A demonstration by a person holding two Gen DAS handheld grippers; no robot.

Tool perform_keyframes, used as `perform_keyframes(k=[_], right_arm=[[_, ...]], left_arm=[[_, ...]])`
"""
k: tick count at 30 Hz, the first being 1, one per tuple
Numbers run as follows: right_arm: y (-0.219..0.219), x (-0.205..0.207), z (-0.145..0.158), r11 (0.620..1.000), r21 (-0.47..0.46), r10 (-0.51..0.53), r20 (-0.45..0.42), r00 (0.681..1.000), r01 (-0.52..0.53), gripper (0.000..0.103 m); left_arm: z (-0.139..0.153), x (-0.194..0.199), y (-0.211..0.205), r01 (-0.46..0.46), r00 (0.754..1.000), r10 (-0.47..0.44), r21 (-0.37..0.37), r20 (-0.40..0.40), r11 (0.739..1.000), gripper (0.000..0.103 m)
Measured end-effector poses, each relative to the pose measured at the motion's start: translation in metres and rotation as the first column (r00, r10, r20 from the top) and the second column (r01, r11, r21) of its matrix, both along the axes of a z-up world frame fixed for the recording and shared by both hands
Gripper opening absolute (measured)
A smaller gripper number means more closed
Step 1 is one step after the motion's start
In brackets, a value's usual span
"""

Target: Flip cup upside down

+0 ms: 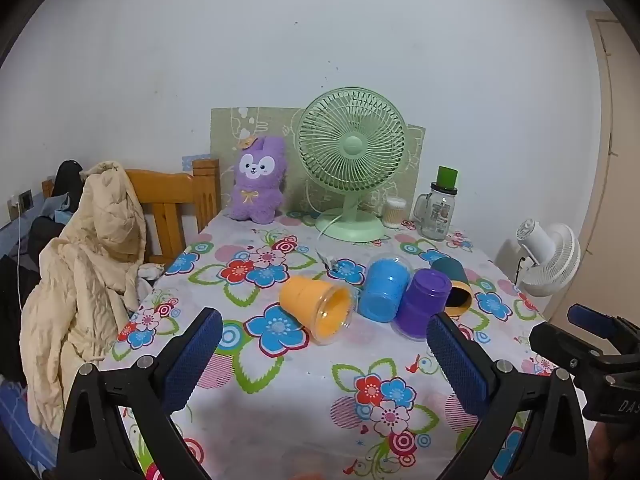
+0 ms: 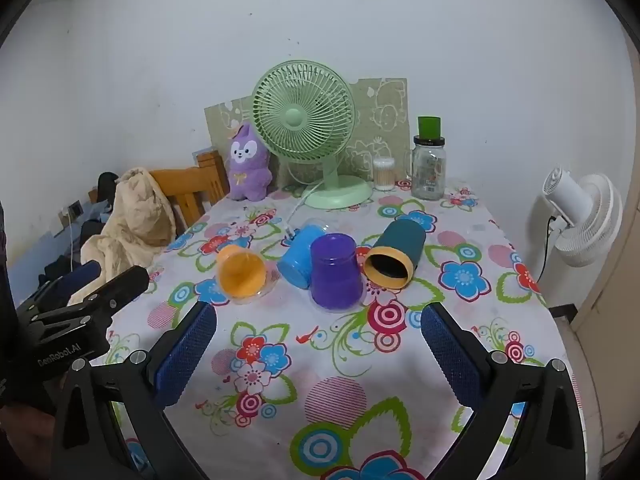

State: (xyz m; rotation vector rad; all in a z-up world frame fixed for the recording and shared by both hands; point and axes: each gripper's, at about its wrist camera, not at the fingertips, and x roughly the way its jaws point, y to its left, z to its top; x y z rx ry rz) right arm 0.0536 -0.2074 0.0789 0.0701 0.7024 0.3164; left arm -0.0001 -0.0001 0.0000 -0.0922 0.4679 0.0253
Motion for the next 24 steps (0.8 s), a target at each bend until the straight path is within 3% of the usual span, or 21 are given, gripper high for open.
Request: perform_keyframes(k=[24], right_arm=[[0.0026,0.0035,-0.0035,1.000,-0.008,-0.001,-0.026,1.000,0.000,0.103]], left_arm=[[-0.0026,-0.0005,0.0011,-0.008,1.000,0.008,-0.021,0.005,1.000,0.103]])
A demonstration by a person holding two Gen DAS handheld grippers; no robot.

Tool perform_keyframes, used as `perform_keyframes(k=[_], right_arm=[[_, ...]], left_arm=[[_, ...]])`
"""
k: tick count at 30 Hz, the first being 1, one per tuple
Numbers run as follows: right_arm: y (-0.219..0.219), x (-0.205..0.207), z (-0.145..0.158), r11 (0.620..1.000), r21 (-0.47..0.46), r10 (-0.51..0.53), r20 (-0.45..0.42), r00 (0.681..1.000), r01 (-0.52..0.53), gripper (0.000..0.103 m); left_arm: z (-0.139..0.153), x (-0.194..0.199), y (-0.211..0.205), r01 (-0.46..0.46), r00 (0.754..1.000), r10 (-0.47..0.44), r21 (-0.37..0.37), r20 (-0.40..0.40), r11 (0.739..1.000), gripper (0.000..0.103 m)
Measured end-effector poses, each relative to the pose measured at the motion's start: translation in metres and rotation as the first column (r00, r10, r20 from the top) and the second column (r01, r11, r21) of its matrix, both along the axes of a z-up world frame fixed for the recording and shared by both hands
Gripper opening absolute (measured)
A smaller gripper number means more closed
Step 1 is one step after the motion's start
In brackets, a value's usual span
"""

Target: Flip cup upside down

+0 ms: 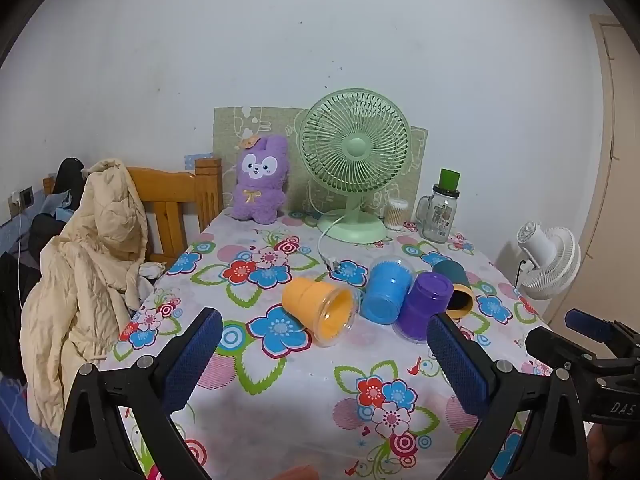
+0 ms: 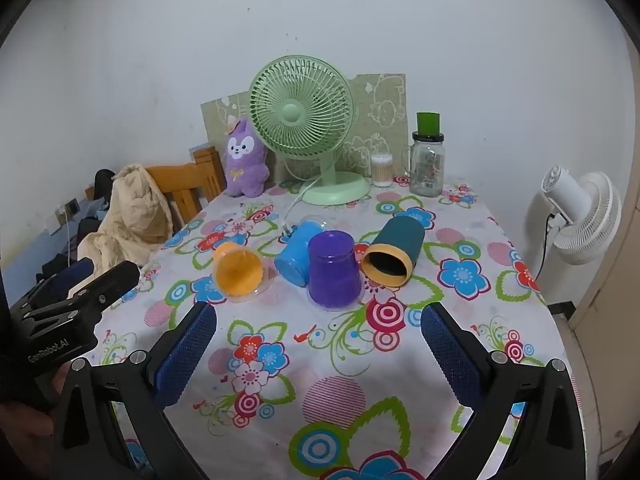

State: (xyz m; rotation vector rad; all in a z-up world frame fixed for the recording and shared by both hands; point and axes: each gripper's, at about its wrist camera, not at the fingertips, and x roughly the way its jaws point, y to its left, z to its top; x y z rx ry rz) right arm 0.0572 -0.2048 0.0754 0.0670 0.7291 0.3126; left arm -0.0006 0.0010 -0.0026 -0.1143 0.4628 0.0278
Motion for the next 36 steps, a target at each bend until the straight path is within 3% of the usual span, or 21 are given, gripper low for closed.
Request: perform_keyframes(k=[21,28,31,36], right_arm=[[0.004,0.002,-0.002,1.000,-0.008,0.009,-0.021,1.000,-0.009,0.103],[0.002,0.015,-0.020,1.000,-0.012,-0.022,-0.079,0.997,0.021,0.103],[-0.004,0.029,-0.029,0.998,0.022,-0.054,-0.143,0.988,0.058,0.103],[-0.004,0.055,-0.036,0.997,0.010,-0.075,-0.194,0.978,0.079,0.103]], left_arm=[[-0.003,0.002,0.001,-0.001,1.000,0.000,-0.006,-0.025,1.000,0.103],[-0.021,0.015,0.004,0.009,0.995,-0.010,-0.004,-0.103,1.000,0.103],[-0.029,0.023,0.004,0.014,0.990,-0.014,-0.005,-0.139,1.000,0.103],[-0.034,0.042,0.001,0.041,0.987,-0.040,0.006,-0.157,0.999,0.103]])
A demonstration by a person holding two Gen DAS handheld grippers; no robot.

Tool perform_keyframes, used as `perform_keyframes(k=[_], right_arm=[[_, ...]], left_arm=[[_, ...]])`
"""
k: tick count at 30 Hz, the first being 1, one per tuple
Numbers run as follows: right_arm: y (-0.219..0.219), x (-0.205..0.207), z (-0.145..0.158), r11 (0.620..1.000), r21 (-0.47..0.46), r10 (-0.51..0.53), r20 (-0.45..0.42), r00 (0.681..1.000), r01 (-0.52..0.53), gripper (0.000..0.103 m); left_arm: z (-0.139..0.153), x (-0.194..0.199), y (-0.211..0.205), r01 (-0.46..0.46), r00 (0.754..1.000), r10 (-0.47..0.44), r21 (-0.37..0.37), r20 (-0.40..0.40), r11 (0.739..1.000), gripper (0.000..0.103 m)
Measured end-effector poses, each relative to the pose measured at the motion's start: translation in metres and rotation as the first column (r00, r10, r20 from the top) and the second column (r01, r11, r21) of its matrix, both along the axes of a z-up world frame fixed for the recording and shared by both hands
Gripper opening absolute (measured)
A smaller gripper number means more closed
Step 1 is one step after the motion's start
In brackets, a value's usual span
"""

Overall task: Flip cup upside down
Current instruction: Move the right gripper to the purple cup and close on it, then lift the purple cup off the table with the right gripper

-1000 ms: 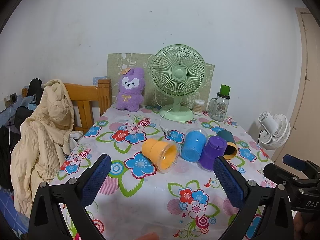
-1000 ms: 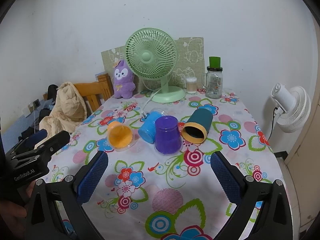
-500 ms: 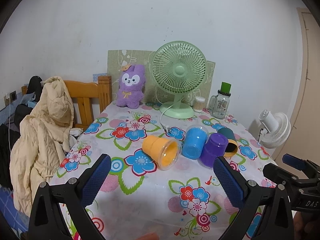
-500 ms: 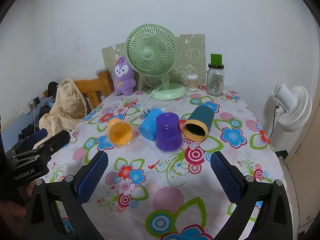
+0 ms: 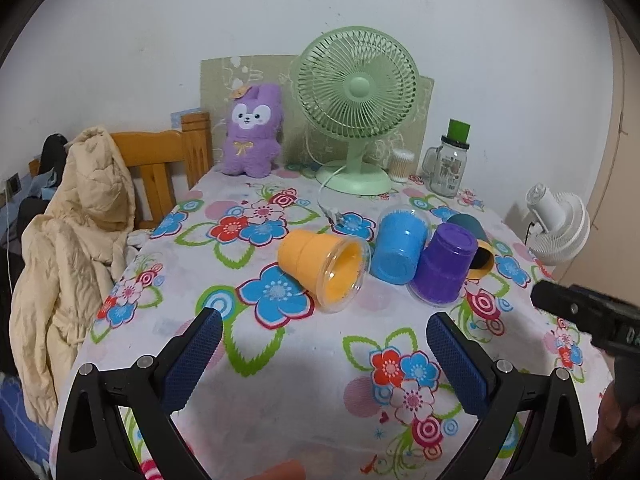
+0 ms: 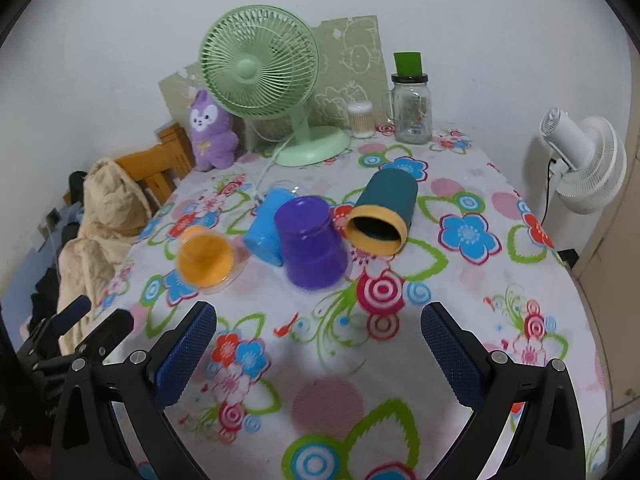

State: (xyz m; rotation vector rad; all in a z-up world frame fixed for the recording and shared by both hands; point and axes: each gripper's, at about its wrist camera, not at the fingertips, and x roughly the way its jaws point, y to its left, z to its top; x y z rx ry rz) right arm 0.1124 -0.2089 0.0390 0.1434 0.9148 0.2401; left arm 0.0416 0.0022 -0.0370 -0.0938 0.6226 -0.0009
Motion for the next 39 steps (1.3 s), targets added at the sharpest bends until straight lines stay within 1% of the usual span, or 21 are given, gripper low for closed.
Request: perform_keyframes(k=[5,9,11,14,16,18,20,22,23,24,28,31,39], right_arm=[[0.015,0.034,-0.007,0.998,-0.040,0.048,-0.029,0.998,-0.049,0.103],[0.030,0.061,-0.018,0.993,-0.059,0.094,-0.072,0.993,-0.098,0.103],[0.033,0.071,-0.022,0.993,-0.065,0.096,-0.076,0.993,-0.101,0.103],[0.039,0.088,-0.025,0.992,-0.070,0.100,-0.079,0.992,-0.105,0.103],[0.041,0.102,-0.030,0.991,-0.079,0.098,-0.093,0.991,-0.105,0.100],[0.044,0.114,-0.035,0.990,-0.083,0.103,-0.119,0.988,-0.113,0.089],[0.048,0.123,-0.041,0.988,-0.094,0.110,-0.140,0.984,-0.124,0.086],[0.051,0.132,-0.049,0.984,-0.119,0.109,-0.167,0.980,-0.130,0.074],[0.052,0.136,-0.052,0.984,-0.115,0.115,-0.184,0.976,-0.138,0.061],[0.052,0.137,-0.054,0.984,-0.107,0.121,-0.193,0.974,-0.143,0.057],[0.053,0.139,-0.055,0.982,-0.106,0.131,-0.199,0.971,-0.154,0.057],[0.051,0.135,-0.050,0.983,-0.098,0.133,-0.188,0.973,-0.153,0.057],[0.061,0.101,-0.030,0.973,-0.120,0.180,-0.143,0.973,-0.197,0.057]], left_arm=[[-0.004,0.023,-0.002,0.014,0.999,-0.014,-0.009,-0.033,1.000,0.103],[-0.008,0.044,-0.004,0.025,0.997,-0.026,-0.017,-0.074,1.000,0.103],[-0.010,0.054,-0.005,0.034,0.995,-0.036,-0.021,-0.091,0.999,0.103],[-0.012,0.066,-0.003,0.021,0.995,-0.023,-0.028,-0.095,0.999,0.103],[-0.015,0.074,-0.002,0.015,0.994,-0.019,-0.034,-0.107,0.999,0.103],[-0.018,0.080,-0.002,0.014,0.992,-0.018,-0.035,-0.125,0.999,0.103],[-0.022,0.082,-0.003,0.016,0.991,-0.020,-0.034,-0.135,0.999,0.103],[-0.023,0.083,-0.003,0.017,0.990,-0.021,-0.027,-0.138,0.999,0.103],[-0.024,0.083,-0.003,0.019,0.990,-0.022,-0.024,-0.139,1.000,0.103],[-0.024,0.084,-0.002,0.019,0.990,-0.022,-0.023,-0.139,1.000,0.103],[-0.025,0.085,0.002,0.010,0.990,-0.014,-0.026,-0.144,1.000,0.103],[-0.024,0.084,0.004,0.008,0.989,-0.013,-0.039,-0.148,0.999,0.103],[-0.016,0.070,0.000,0.026,0.992,-0.032,-0.052,-0.126,0.998,0.103]])
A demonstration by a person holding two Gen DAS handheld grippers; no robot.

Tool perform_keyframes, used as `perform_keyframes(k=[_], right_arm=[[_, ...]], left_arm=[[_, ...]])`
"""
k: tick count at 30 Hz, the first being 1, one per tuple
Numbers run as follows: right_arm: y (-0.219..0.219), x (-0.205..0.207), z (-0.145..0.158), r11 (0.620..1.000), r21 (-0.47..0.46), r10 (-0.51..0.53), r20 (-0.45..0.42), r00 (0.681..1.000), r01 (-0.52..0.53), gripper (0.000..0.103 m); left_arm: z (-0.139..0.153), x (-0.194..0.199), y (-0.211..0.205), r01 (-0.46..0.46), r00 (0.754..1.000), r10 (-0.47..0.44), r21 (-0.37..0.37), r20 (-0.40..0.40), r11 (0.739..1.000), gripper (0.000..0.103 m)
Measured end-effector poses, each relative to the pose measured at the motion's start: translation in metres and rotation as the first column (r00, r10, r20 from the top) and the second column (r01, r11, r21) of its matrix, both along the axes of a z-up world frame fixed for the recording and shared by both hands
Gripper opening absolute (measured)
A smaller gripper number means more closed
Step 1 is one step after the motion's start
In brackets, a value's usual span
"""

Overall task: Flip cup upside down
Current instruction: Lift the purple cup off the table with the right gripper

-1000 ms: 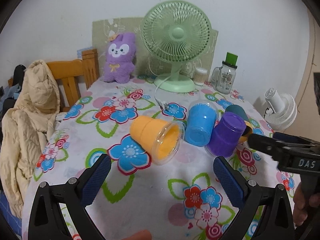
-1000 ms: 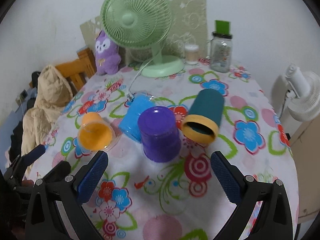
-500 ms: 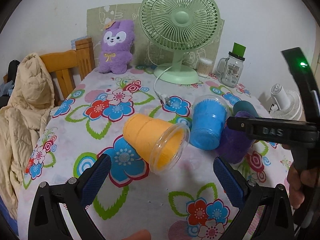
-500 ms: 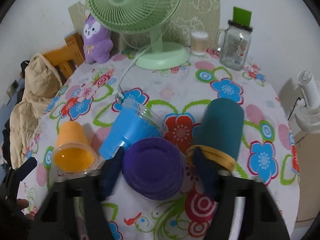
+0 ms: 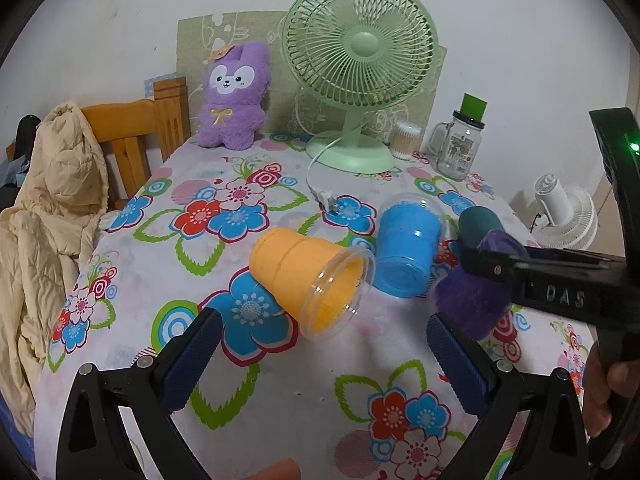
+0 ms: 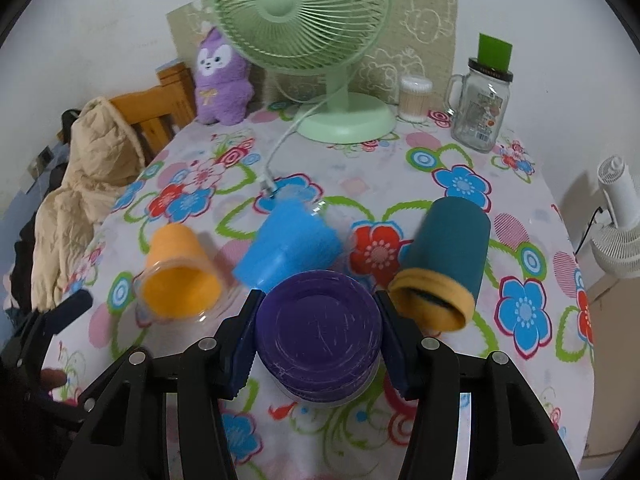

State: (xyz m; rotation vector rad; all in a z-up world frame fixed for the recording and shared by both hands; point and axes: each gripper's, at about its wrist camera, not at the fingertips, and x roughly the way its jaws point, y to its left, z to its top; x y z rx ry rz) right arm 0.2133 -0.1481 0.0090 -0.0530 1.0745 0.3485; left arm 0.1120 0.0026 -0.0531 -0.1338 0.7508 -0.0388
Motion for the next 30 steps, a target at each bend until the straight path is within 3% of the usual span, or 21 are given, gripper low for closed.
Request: perform_keyframes(k=[16,30], right_arm=[[0.010,-0.058,0.035,0.999,-0.001,0.054,0.057,0.997,-0.054,0.057],[0.009,-0.080,0.036,0.998,0.007,0.056,0.047,0.997,-0.057,0.057]], left_arm=[[0.014,-0.047,0.003,-0.005,0.999,0.005,0.000,0.043,1.000,0.103],[-0.005,-0.074,0.015,-0.041,0.999,0.041,-0.005,0.004,0.999,0.103]])
